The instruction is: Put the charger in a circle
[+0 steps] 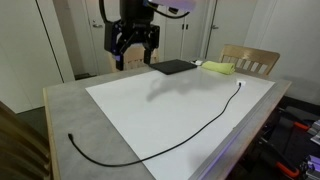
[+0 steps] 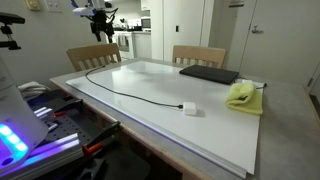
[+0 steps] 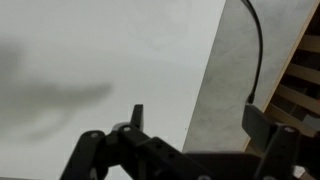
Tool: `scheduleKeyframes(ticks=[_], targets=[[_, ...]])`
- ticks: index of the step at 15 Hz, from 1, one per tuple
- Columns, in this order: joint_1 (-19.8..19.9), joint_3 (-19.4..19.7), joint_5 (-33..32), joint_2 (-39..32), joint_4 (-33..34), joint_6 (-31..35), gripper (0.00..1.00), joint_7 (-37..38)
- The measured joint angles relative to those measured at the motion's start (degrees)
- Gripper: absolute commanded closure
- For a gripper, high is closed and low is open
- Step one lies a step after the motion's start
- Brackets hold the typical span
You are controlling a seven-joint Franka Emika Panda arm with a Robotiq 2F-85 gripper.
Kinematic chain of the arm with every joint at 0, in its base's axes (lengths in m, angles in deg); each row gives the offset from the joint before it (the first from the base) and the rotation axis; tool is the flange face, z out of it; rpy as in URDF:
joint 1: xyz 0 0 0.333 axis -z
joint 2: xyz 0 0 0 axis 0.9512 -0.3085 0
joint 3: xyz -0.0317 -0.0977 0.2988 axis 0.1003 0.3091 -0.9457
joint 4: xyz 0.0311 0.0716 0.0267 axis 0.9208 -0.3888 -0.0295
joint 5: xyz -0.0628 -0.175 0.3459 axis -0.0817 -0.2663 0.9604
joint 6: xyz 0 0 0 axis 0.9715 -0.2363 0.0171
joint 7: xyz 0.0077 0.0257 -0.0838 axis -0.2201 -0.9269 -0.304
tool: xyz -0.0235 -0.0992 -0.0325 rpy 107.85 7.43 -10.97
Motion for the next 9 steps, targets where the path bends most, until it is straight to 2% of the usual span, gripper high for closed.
scheduleKeyframes(ticks=[4,9], targets=[[-1.01,0.02,2.35,-5.42,4.62,-0.42,0.0,-6.64],[-4.4,-0.01,3.0,-12.64,11.19,-1.18,0.0,-10.21]])
